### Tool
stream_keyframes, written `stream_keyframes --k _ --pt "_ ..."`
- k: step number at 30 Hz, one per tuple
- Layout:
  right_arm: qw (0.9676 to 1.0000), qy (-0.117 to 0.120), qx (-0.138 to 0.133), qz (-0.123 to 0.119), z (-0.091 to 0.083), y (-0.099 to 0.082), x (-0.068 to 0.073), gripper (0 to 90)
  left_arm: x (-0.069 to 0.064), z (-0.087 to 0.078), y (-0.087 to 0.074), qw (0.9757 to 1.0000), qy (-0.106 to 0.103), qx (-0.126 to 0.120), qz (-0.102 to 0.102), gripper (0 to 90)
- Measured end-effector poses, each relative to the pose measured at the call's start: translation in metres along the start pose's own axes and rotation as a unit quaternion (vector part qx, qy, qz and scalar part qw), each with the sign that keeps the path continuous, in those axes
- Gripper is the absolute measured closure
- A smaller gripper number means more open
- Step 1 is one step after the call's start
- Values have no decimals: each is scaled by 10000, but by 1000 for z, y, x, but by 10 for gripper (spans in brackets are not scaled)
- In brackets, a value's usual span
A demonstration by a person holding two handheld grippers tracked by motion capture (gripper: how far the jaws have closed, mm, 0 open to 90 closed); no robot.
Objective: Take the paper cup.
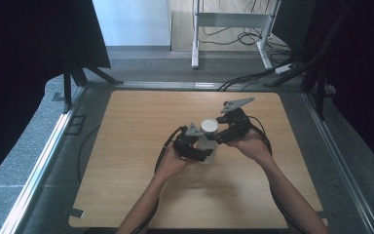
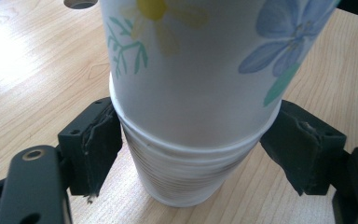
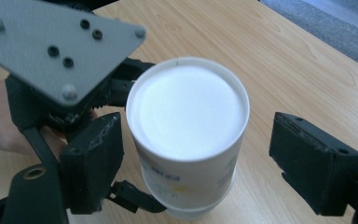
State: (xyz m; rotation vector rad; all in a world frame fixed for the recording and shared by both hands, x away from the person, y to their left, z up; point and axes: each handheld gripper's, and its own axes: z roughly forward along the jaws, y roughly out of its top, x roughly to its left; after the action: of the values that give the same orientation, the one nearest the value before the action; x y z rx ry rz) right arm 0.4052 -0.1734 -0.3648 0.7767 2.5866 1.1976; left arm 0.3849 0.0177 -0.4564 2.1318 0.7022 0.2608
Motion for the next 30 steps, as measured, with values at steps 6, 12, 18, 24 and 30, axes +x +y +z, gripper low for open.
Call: stream_keyframes --k 6,12,18,24,30 --pt "9999 118 83 -39 2 10 -1 242 0 0 0 10000 7 -20 -3 213" --pt "9996 178 218 -81 1 15 0 345 0 0 -1 10000 8 -16 6 214" --pt "9992 82 355 -176 -1 20 3 364 0 0 -1 10000 0 -28 -2 214" --pt "9991 80 364 -204 -5 24 3 369 0 0 -1 10000 -7 -33 4 213" --pt "9994 116 268 -212 -14 31 2 370 1 -1 -2 10000 -9 -39 12 213"
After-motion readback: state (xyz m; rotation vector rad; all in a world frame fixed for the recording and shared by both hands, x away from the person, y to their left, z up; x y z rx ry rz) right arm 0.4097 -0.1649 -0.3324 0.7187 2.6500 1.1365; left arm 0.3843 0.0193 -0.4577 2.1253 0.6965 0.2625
